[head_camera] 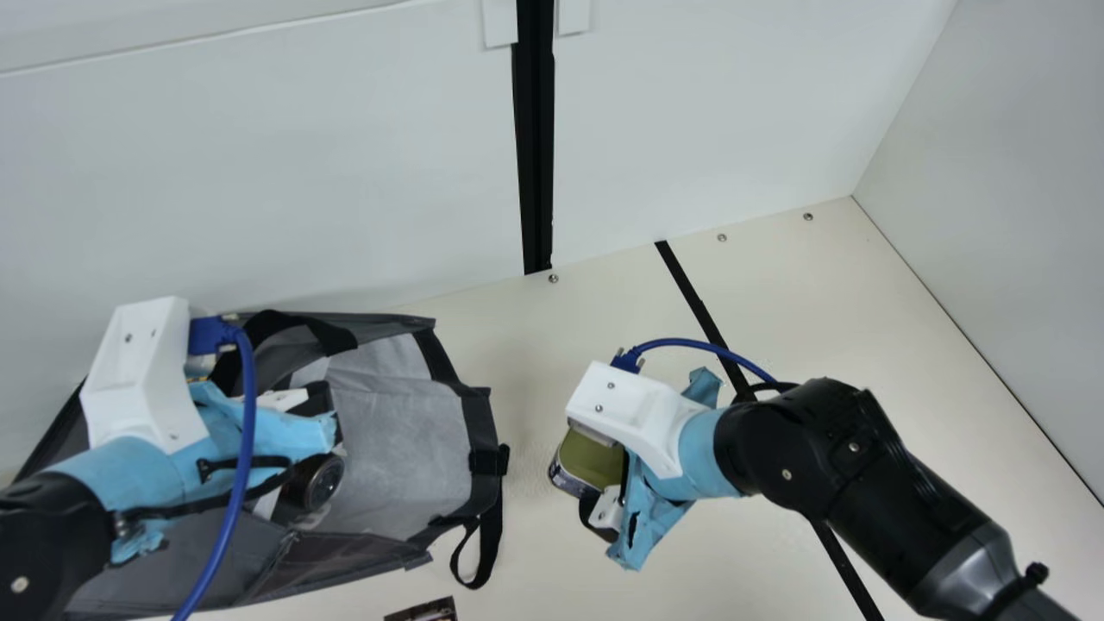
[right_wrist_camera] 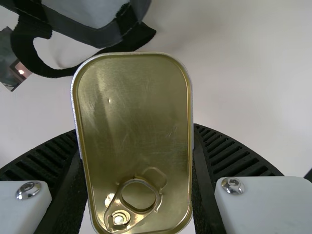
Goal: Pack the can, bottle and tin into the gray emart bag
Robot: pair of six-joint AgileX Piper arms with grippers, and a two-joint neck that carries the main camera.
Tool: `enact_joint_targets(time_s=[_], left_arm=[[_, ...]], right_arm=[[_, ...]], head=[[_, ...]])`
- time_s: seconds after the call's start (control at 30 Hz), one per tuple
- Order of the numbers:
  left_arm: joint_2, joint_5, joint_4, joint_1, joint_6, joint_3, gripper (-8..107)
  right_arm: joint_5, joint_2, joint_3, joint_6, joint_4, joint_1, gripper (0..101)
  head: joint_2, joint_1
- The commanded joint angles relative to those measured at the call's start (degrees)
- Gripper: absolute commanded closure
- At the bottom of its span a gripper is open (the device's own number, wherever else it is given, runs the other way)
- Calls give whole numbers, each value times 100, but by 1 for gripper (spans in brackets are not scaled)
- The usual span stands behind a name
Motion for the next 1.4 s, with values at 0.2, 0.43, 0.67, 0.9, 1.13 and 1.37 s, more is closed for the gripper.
enact_joint_targets(time_s=[0.2, 0.43, 0.67, 0.9, 1.13, 1.37], left_arm=[[0, 0, 0, 0, 0, 0, 89], [0, 0, 0, 0, 0, 0, 89], [0, 0, 0, 0, 0, 0, 89], [0, 0, 0, 0, 0, 0, 89], [0, 0, 0, 0, 0, 0, 89], [0, 0, 0, 0, 0, 0, 89]], right_arm=[[-220, 52, 51, -439, 448, 75, 101], [-467, 95, 128, -953, 895, 118, 101], [-726, 155, 192, -1439, 1333, 170, 101], [-970, 264, 197, -1863, 1739, 293, 101], [-1187, 398, 177, -2243, 2101, 406, 101], [-1389, 559, 162, -2589, 2424, 505, 101]], head=[[-5, -130], [-5, -130], [-5, -130], [-5, -130], [-5, -130], [-5, -130]])
